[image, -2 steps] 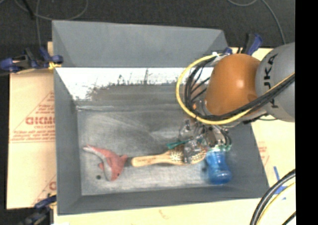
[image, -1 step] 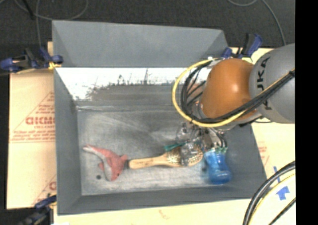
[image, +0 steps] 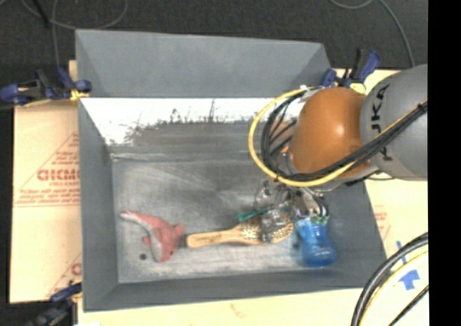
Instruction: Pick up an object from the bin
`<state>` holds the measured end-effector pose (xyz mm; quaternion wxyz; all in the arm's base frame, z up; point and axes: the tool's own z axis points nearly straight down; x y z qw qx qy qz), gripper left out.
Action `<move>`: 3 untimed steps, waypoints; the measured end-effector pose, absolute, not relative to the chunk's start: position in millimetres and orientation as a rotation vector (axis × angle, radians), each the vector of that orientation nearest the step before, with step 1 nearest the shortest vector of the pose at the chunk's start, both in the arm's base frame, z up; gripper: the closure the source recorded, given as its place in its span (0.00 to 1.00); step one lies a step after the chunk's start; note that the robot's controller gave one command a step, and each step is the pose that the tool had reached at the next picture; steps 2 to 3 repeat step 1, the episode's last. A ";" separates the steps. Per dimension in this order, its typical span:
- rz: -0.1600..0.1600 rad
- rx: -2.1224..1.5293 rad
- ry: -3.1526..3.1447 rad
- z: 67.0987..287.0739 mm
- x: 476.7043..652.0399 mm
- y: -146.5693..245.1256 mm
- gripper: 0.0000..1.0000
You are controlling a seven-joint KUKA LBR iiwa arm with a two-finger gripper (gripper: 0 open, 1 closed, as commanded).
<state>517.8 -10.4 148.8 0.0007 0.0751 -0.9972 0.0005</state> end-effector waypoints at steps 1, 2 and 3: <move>0.003 0.210 -3.137 230.0 515.1 -6.0 1.00; 0.003 0.210 -3.137 230.0 515.1 -6.0 1.00; 0.003 0.210 -3.137 230.0 515.1 -6.0 1.00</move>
Offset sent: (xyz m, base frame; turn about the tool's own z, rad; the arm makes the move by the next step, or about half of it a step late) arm 0.0000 0.0000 0.0000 0.0000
